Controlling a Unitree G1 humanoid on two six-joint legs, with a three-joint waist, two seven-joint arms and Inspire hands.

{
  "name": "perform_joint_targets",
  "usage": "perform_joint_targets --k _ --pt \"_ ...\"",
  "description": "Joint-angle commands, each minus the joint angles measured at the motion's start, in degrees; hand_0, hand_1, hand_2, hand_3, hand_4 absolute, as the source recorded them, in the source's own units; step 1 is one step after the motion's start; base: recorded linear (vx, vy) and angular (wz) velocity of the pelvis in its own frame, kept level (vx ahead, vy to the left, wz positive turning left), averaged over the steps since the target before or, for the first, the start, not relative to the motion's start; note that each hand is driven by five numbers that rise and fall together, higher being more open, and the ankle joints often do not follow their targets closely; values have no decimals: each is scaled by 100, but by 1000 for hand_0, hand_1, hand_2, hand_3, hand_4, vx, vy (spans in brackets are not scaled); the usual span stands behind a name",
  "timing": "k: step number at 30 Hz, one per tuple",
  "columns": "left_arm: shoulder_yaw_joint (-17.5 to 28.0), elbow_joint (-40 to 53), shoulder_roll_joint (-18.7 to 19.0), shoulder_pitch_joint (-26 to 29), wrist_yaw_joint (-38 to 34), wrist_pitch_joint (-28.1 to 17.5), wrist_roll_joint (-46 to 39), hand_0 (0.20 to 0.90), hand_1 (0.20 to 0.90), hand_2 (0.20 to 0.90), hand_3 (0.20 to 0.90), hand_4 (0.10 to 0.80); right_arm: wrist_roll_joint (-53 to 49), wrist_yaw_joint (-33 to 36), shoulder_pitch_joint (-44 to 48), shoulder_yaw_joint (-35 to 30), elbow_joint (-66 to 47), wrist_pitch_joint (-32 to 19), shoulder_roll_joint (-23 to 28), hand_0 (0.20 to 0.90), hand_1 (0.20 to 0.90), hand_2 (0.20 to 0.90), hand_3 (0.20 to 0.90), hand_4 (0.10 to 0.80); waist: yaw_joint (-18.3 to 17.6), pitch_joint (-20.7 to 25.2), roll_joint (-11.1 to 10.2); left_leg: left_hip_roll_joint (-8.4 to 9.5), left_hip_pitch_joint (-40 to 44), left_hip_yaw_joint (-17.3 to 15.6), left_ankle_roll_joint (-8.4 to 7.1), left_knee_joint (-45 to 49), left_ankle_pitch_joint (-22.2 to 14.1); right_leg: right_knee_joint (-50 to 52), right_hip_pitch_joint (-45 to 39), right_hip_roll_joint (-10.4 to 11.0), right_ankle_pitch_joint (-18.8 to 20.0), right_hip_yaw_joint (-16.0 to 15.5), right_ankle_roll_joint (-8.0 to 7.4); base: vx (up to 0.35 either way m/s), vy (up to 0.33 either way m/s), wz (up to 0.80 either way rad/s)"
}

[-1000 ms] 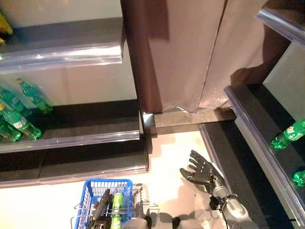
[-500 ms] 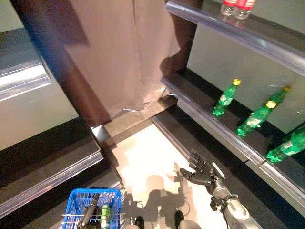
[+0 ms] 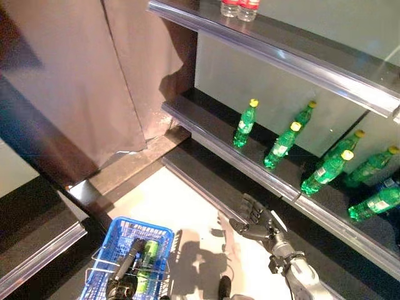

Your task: Pick up the drink and place into the basket.

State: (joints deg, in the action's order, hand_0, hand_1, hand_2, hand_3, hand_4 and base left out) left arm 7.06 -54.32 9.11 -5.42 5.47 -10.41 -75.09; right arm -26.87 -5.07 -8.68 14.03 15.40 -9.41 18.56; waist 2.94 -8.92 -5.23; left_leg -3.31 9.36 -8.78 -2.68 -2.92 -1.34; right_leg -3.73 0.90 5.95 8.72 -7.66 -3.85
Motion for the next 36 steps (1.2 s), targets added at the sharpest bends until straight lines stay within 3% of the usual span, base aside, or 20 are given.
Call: perform_joint_targets --k 1,7,10,16,19,23,25,27,30,36 --pt "174 827 122 156 416 -648 -164 300 300 300 200 100 -8 112 501 -209 -314 -690 166 900 900 900 900 800 42 317 197 419 -683 444 62 889 -483 551 -504 -144 -1156 -365 -9 35 -140 -3" --pt "214 785 122 114 453 -629 -231 300 300 300 200 100 -62 165 431 -264 -405 -757 260 900 900 900 900 800 -85 275 202 375 -766 453 -26 1420 -645 602 -564 -189 -1202 -289 99 25 -113 -3" --pt "198 816 85 70 493 -669 -286 300 300 300 200 100 69 246 388 -230 -490 -811 313 900 900 900 900 800 -140 199 191 316 -931 498 -43 1986 -538 703 -543 -213 -1229 -216 174 7 -164 -15" --pt "207 972 105 -70 474 -620 -375 300 300 300 200 100 230 298 442 -145 -527 -921 420 900 900 900 900 800 -169 -20 131 352 -1500 649 168 3453 -285 955 -541 -314 -1307 139 332 30 -138 -38" --pt "175 976 113 -121 485 -576 -404 300 300 300 200 100 253 317 431 -160 -585 -876 422 900 900 900 900 800 -132 -41 222 540 -1414 861 161 2939 -196 947 -608 -429 -1347 328 273 121 -8 -76" --pt "97 877 59 -230 597 -614 -431 300 300 300 200 100 291 360 468 -175 -631 -758 400 900 900 900 900 800 -35 19 494 727 -1089 1160 49 1177 81 851 -734 -692 -1447 500 204 215 64 -62" --pt "62 828 45 -317 688 -625 -451 300 300 300 200 100 310 337 303 -243 -806 -704 409 900 900 900 900 800 14 24 633 786 -1301 1267 -123 628 687 762 -881 -923 -1487 661 197 281 71 -103" --pt "84 810 45 -351 732 -588 -443 300 300 300 200 100 311 325 214 -273 -907 -668 428 900 900 900 900 800 49 -2 651 840 -1473 1303 -158 651 875 728 -966 -982 -1512 739 213 205 77 -10" --pt "165 681 60 -327 785 -527 -473 300 300 300 200 100 296 280 187 -233 -905 -689 506 900 900 900 900 800 69 -5 590 981 -1612 1332 -31 926 610 750 -970 -920 -1537 828 220 192 130 -11" --pt "207 504 93 -192 830 -490 -386 300 300 300 200 100 162 239 -87 -394 -937 -843 523 900 900 900 900 800 -23 27 408 1038 -1104 1223 262 1151 -175 1032 -893 -564 -1574 554 121 206 184 -42"
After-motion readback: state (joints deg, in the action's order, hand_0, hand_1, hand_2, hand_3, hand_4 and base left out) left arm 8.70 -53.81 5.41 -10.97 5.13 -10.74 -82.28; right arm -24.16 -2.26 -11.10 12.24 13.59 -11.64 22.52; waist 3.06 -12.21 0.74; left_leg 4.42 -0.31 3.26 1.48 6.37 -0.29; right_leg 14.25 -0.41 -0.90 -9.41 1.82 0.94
